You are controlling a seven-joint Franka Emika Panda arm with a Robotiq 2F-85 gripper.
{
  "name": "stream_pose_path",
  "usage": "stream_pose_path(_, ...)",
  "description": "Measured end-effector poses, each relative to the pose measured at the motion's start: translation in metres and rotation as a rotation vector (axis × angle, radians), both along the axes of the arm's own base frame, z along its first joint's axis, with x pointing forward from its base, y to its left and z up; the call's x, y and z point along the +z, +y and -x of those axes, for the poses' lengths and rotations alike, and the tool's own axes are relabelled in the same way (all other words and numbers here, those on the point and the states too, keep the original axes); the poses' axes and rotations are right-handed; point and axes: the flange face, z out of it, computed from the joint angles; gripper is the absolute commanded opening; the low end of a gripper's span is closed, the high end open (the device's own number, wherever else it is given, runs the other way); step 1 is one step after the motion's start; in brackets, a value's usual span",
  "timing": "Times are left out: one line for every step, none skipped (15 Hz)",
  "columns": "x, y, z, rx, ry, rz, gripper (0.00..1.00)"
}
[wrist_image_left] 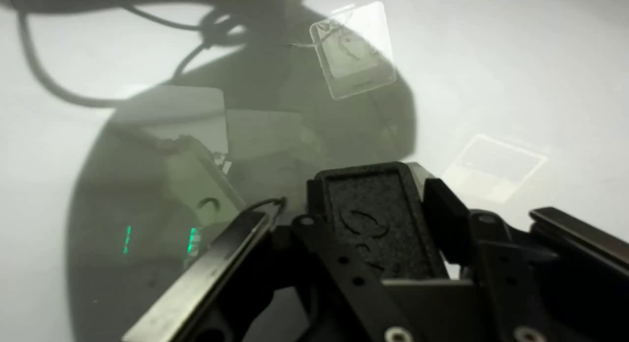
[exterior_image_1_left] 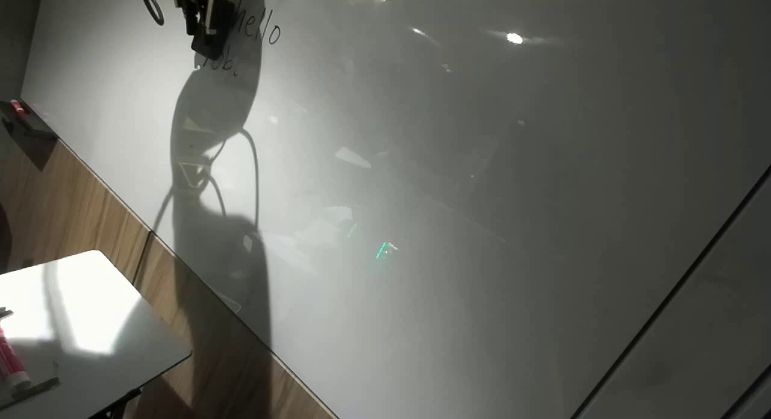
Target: Use the eraser to wipe the whiteboard.
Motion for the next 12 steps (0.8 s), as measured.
stream_pose_path(-0.002, 0.014, 0.002, 0.015, 0.005, -0.006, 0.28)
stream_pose_path(-0.006, 0.027, 0.003, 0.029, 0.012, -0.011, 0.28)
stream_pose_path(-0.010, 0.039, 0.005, 0.042, 0.020, -0.014, 0.28)
stream_pose_path(-0.014, 0.050, 0.006, 0.054, 0.027, -0.015, 0.28)
stream_pose_path(-0.018, 0.058, 0.007, 0.064, 0.031, -0.011, 0.28)
stream_pose_path(-0.022, 0.065, 0.007, 0.073, 0.033, -0.004, 0.28)
stream_pose_path(-0.025, 0.069, 0.005, 0.078, 0.032, 0.004, 0.28)
stream_pose_path(-0.027, 0.071, 0.002, 0.082, 0.030, 0.010, 0.28)
stream_pose_path(-0.028, 0.071, -0.002, 0.082, 0.027, 0.017, 0.28)
stream_pose_path(-0.028, 0.070, -0.007, 0.081, 0.021, 0.024, 0.28)
stream_pose_path(-0.028, 0.067, -0.012, 0.077, 0.017, 0.030, 0.28)
stream_pose_path(-0.030, 0.065, -0.015, 0.072, 0.020, 0.034, 0.28)
